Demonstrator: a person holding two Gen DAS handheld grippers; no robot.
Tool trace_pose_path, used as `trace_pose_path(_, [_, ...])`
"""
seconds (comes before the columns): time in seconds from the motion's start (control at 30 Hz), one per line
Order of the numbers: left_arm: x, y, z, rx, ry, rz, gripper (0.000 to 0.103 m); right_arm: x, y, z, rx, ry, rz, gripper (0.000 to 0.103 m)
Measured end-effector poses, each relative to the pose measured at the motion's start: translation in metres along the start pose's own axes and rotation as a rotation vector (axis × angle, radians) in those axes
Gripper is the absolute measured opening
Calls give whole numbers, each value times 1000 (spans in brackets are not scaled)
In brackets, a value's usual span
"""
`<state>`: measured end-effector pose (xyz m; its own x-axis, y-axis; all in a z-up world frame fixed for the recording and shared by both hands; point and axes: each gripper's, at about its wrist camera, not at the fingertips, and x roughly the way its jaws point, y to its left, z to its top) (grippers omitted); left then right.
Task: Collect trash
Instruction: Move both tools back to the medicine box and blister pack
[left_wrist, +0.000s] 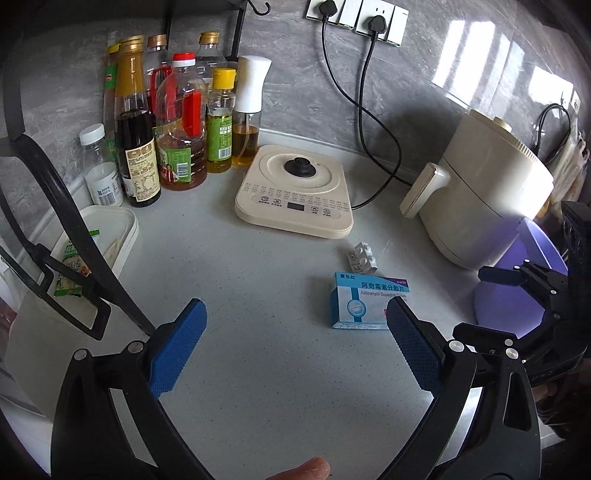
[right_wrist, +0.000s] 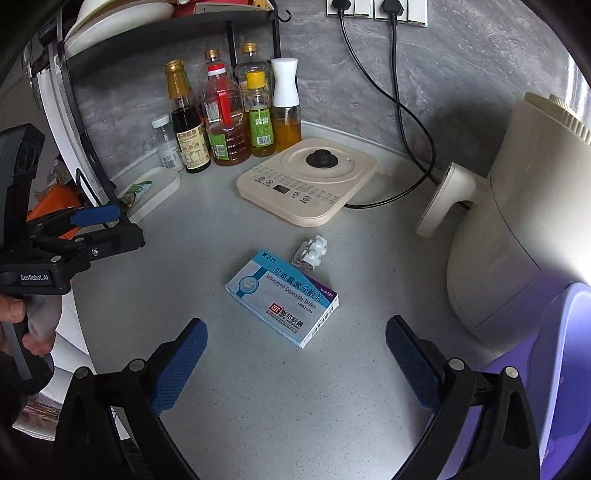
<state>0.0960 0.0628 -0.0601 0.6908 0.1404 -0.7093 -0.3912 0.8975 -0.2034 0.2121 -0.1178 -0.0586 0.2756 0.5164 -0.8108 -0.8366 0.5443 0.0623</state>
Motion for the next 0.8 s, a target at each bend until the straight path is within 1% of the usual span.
trace_pose_path(0.13, [6, 14, -6, -50, 6, 22, 97, 31, 12, 5, -89, 46, 5, 95])
trace_pose_path(0.23, [16, 23, -13, -89, 30, 40, 97, 54, 17, 10, -164, 62, -20, 95])
trace_pose_path(0.37, [28, 33, -18, -142, 54, 60, 97, 76, 19, 17, -228, 67, -19, 95])
trace_pose_path(0.57, [36, 36, -27, -161, 83, 75, 97, 100, 13, 26, -239, 82, 21, 95])
trace_pose_path(0.7, [38, 39, -34, -175, 103, 83, 97, 111, 11, 28, -201, 96, 86, 95])
trace_pose_path(0.8, [37, 40, -36, -187, 101, 90, 97, 119, 10, 26, -172, 142, 136, 95])
